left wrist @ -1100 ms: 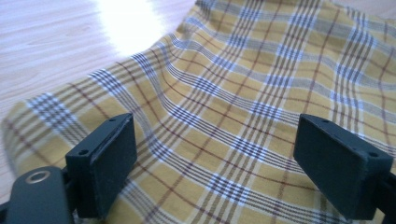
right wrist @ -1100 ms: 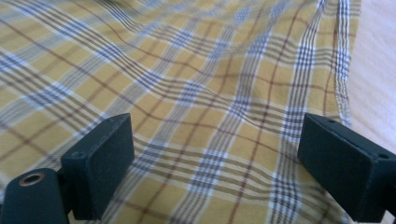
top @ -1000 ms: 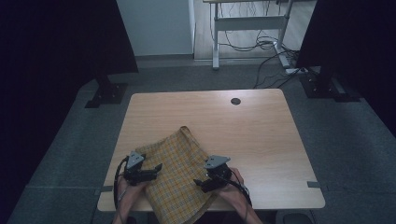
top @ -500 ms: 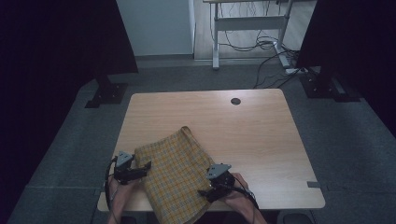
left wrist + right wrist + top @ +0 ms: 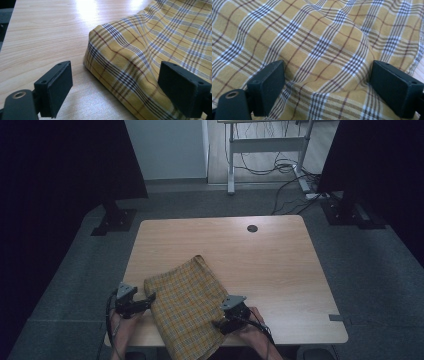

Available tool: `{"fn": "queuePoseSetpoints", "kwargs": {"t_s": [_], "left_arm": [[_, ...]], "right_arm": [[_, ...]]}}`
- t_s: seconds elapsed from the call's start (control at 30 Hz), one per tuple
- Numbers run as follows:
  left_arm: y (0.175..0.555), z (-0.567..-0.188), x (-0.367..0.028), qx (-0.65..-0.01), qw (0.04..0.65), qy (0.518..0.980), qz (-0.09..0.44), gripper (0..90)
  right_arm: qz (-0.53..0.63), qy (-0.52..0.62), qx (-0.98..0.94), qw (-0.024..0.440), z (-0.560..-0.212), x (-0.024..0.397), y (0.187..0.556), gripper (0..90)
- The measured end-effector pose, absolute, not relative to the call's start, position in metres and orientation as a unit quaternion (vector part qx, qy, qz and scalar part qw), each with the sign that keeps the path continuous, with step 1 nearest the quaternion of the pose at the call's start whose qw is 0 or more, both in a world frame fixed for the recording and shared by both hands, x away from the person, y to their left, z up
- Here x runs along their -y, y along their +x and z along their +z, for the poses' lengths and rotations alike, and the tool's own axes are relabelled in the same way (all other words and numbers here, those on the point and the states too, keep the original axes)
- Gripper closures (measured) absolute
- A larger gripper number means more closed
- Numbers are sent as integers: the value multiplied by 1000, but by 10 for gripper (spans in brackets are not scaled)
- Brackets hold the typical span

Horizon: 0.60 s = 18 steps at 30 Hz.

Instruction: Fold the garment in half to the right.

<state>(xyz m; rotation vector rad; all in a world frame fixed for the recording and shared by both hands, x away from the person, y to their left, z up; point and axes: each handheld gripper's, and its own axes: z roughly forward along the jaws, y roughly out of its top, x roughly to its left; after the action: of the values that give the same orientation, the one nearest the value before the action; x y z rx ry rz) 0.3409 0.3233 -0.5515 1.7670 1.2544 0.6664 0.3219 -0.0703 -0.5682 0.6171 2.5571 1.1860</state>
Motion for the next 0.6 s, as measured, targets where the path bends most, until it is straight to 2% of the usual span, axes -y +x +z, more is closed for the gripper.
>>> {"fn": "queuePoseSetpoints", "kwargs": {"t_s": [0.4, 0.6], "left_arm": [[335, -545, -334, -518, 425, 678, 302, 127], [338, -554, -333, -523, 386, 706, 281, 137]], "right_arm": [[408, 253, -866, 137, -569, 79, 325, 147], [401, 280, -859, 151, -568, 91, 327, 153]]}}
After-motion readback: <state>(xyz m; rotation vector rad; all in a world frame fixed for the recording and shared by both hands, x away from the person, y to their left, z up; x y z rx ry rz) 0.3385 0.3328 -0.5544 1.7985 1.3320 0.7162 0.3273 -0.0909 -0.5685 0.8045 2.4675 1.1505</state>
